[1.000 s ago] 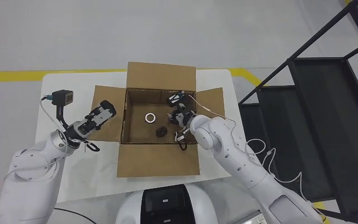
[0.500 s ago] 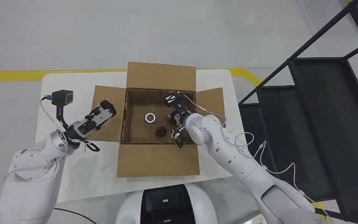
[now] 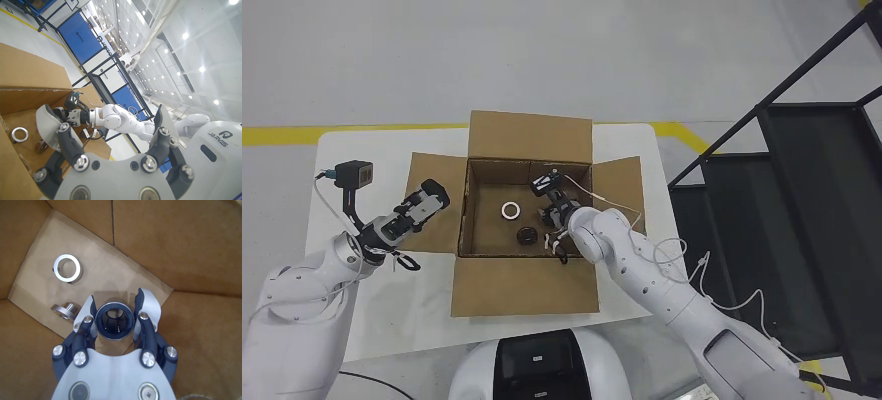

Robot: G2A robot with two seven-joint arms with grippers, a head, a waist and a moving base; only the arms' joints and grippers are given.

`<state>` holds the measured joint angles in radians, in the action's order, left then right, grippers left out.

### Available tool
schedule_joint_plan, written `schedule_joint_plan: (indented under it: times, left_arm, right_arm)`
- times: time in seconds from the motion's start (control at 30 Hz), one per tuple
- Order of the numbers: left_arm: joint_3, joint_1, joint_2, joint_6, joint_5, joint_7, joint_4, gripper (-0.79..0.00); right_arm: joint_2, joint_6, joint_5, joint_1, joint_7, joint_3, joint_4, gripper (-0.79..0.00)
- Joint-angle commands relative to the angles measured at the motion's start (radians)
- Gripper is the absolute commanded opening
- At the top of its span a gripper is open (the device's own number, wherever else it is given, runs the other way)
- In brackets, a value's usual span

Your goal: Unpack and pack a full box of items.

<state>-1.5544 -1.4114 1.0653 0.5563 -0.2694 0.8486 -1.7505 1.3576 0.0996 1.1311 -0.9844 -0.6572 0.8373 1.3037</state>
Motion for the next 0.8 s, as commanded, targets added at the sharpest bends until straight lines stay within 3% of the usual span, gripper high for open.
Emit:
schedule_joint_plan:
  times: [0.0,0.33,0.67,0.7,0.73,0.77]
  left_arm:
    - [0.0,0.0,0.0,0.0,0.0,0.0,0.0,0.0]
    - [0.0,0.0,0.0,0.0,0.0,0.0,0.0,0.0]
    - [0.0,0.0,0.0,0.0,0.0,0.0,0.0,0.0]
    - [0.0,0.0,0.0,0.0,0.0,0.0,0.0,0.0]
    - [0.0,0.0,0.0,0.0,0.0,0.0,0.0,0.0]
    - [0.0,0.0,0.0,0.0,0.0,0.0,0.0,0.0]
  right_arm:
    - [0.0,0.0,0.002,-0.006,-0.005,0.004,0.012,0.0]
    - [-0.009,-0.013,0.018,-0.063,-0.048,0.042,0.106,0.0]
    - [0.004,0.003,0.027,-0.034,-0.075,0.038,0.043,0.0]
    - [0.007,0.005,0.023,-0.028,-0.078,0.036,0.031,-0.077]
    - [0.01,0.007,0.02,-0.022,-0.077,0.033,0.02,-0.413]
    - [0.013,0.015,0.023,-0.015,-0.076,0.03,0.008,-0.508]
